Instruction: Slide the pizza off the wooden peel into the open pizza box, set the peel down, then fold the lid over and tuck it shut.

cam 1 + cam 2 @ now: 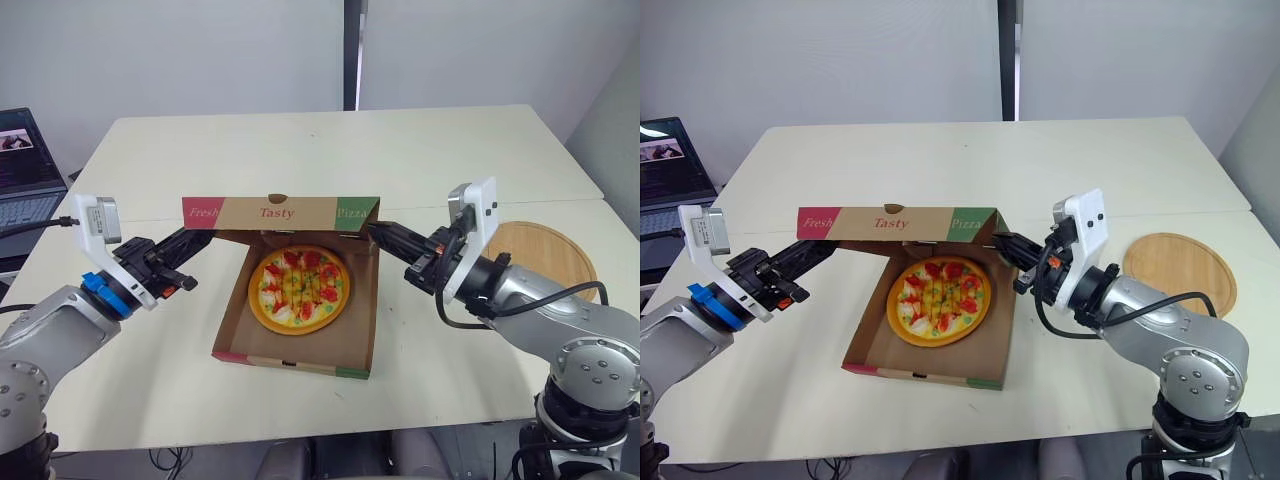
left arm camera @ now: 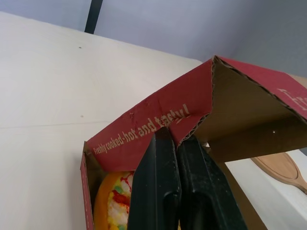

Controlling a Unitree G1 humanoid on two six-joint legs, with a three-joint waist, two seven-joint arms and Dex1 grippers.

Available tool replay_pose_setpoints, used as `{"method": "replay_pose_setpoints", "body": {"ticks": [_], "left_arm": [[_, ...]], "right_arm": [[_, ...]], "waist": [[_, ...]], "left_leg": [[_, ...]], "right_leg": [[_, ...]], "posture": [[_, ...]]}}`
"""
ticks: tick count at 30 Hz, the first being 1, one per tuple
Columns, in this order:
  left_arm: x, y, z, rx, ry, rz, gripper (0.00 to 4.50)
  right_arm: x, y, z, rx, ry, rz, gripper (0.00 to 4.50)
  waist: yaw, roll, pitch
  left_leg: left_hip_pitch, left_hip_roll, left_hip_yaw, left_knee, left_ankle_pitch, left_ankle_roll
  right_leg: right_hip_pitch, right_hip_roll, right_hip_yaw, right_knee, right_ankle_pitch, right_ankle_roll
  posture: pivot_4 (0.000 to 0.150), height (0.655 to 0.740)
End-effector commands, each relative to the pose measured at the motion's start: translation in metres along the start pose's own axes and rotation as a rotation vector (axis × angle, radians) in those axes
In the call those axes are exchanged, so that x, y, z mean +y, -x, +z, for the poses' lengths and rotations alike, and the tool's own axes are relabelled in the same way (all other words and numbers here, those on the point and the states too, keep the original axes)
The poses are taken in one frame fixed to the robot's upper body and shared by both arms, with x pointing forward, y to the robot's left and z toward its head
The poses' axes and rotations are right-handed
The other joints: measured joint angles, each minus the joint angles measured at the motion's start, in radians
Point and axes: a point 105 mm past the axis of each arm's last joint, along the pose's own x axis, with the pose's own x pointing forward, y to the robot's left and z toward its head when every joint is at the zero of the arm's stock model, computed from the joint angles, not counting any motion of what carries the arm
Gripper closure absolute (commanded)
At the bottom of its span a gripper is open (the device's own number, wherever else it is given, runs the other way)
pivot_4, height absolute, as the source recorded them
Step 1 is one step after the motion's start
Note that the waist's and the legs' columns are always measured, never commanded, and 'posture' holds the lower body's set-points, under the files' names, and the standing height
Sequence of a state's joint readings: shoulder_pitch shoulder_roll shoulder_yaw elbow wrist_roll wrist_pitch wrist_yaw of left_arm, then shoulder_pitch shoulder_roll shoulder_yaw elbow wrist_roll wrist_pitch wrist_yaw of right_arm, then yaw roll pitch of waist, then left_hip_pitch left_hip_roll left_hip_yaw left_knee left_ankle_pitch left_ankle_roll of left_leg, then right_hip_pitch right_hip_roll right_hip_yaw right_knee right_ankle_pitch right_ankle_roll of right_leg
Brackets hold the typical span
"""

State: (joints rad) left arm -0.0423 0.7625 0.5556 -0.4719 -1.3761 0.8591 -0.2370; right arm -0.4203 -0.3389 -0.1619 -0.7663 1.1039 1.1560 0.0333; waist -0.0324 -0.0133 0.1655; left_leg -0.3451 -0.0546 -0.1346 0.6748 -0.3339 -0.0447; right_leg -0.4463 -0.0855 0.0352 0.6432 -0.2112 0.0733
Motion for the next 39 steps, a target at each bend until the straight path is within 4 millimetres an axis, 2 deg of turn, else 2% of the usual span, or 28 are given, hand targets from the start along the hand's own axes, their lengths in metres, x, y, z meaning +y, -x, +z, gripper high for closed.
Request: {"method": "replay_pose_setpoints", "body": {"ticks": [1,9,20,29,31,34,39], "left_arm": [[-0.012,0.005,0.004,0.0,-0.032,-0.045,4.5],[-0.009,0.016,-0.013,0.044,-0.009,-0.013,4.5],[-0.011,0.022,-0.027,0.068,-0.011,0.009,4.5],[-0.004,0.029,-0.032,0.078,-0.031,0.042,4.5],[-0.002,0.03,-0.033,0.077,-0.037,0.05,4.5],[0.0,0.031,-0.033,0.075,-0.048,0.059,4.5],[0.0,0.03,-0.031,0.072,-0.061,0.06,4.5]], "right_arm": [[0.018,0.002,0.002,-0.022,0.006,0.091,4.47],[0.026,0.004,-0.015,0.023,-0.013,0.097,4.47],[0.025,0.012,-0.047,0.079,-0.002,0.034,4.47],[0.021,0.013,-0.054,0.068,-0.011,0.036,4.47],[0.019,0.015,-0.054,0.063,-0.004,0.028,4.07],[0.012,0.02,-0.054,0.077,0.023,0.018,3.19],[-0.001,0.039,-0.056,0.162,0.07,0.036,1.34]], "waist": [[0.0,0.0,0.0],[0.0,0.0,0.0],[-0.001,0.0,0.0],[-0.001,0.0,0.0],[0.0,0.0,0.0],[0.002,-0.001,0.001],[0.004,-0.001,0.001]], "left_leg": [[0.0,0.0,0.0,0.0,0.0,0.0],[0.001,0.001,0.0,0.0,-0.001,0.002],[0.001,0.001,0.001,0.0,-0.001,0.002],[0.003,0.003,0.001,-0.001,-0.001,0.002],[0.004,0.003,0.001,-0.001,-0.001,0.002],[0.004,0.004,0.001,-0.001,-0.001,0.002],[0.003,0.004,0.001,-0.001,-0.002,0.003]], "right_leg": [[0.0,0.0,0.0,0.0,0.0,0.0],[0.001,0.0,0.0,0.0,0.0,0.0],[0.002,0.001,-0.001,-0.001,-0.001,0.001],[0.004,0.002,-0.001,-0.002,-0.001,0.001],[0.004,0.002,-0.001,-0.003,-0.001,0.001],[0.005,0.003,-0.001,-0.003,-0.001,0.0],[0.005,0.003,-0.001,-0.004,-0.001,0.0]], "posture": [[0.15,0.74],[0.15,0.74],[0.15,0.74],[0.15,0.74],[0.15,0.74],[0.15,0.74],[0.15,0.74]]}}
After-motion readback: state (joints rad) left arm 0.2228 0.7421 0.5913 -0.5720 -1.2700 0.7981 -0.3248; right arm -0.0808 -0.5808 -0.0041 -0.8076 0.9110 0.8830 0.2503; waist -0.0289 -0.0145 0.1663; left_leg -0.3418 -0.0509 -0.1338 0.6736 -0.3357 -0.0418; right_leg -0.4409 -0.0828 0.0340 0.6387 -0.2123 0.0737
